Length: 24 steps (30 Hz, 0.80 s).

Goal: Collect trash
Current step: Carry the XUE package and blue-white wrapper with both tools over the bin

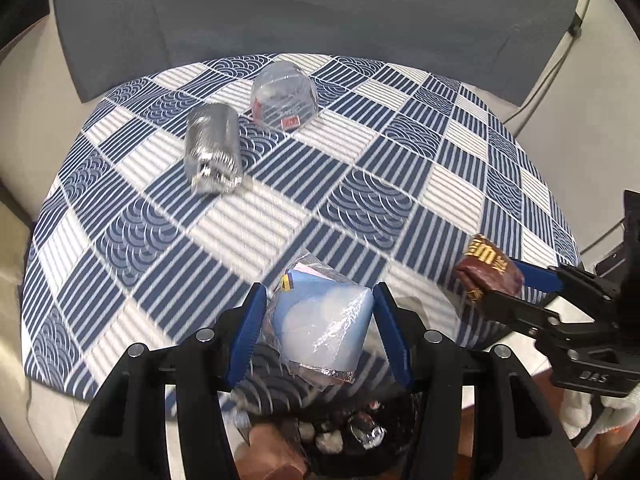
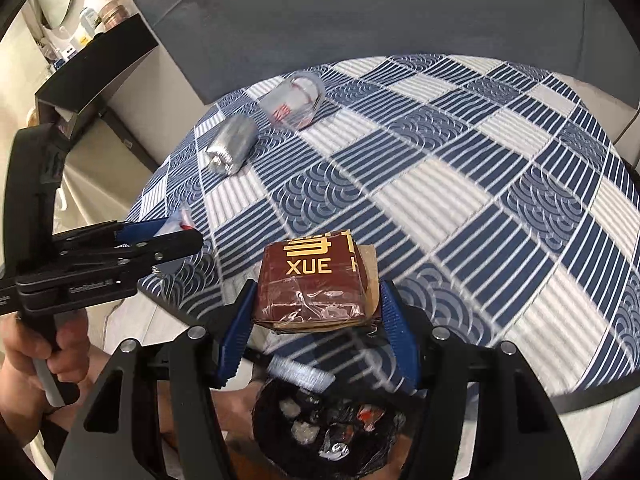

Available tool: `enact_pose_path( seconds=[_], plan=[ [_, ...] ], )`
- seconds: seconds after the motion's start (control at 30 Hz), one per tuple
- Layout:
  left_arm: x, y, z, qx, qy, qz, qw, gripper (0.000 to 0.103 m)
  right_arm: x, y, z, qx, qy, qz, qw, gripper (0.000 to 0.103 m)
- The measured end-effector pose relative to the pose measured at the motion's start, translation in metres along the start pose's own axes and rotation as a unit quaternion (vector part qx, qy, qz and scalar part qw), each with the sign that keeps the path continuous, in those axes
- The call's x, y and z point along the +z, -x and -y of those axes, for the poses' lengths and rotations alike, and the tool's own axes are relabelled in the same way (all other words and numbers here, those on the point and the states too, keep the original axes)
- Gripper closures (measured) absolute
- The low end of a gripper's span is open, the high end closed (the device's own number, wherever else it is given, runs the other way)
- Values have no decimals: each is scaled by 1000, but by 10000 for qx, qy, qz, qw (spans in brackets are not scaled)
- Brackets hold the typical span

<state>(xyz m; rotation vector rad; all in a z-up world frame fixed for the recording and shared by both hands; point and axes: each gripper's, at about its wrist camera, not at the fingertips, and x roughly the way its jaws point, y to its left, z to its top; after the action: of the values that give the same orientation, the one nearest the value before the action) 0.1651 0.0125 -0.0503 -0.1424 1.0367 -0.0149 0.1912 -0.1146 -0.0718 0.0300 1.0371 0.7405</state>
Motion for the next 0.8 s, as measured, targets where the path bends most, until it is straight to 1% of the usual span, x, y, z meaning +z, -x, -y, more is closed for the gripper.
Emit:
enact_pose_path(
  seconds=[0.17, 0.37, 0.6, 0.8],
  plan=[
    [-26, 11, 6, -140, -10, -70, 9999, 50, -25, 6, -12, 8, -10, -93, 10000, 42],
    [-70, 17, 20, -358, -85, -259, 9990, 50, -61, 9, -21, -11, -77, -284, 9996, 42],
    [-108, 9, 32, -488, -79, -556, 9972, 50, -101, 4, -24, -53, -227, -624, 9978, 42],
    [-142, -7, 34, -490, -15, -935, 9944, 50, -126, -5, -20, -112, -392, -918, 9949, 42]
  ],
)
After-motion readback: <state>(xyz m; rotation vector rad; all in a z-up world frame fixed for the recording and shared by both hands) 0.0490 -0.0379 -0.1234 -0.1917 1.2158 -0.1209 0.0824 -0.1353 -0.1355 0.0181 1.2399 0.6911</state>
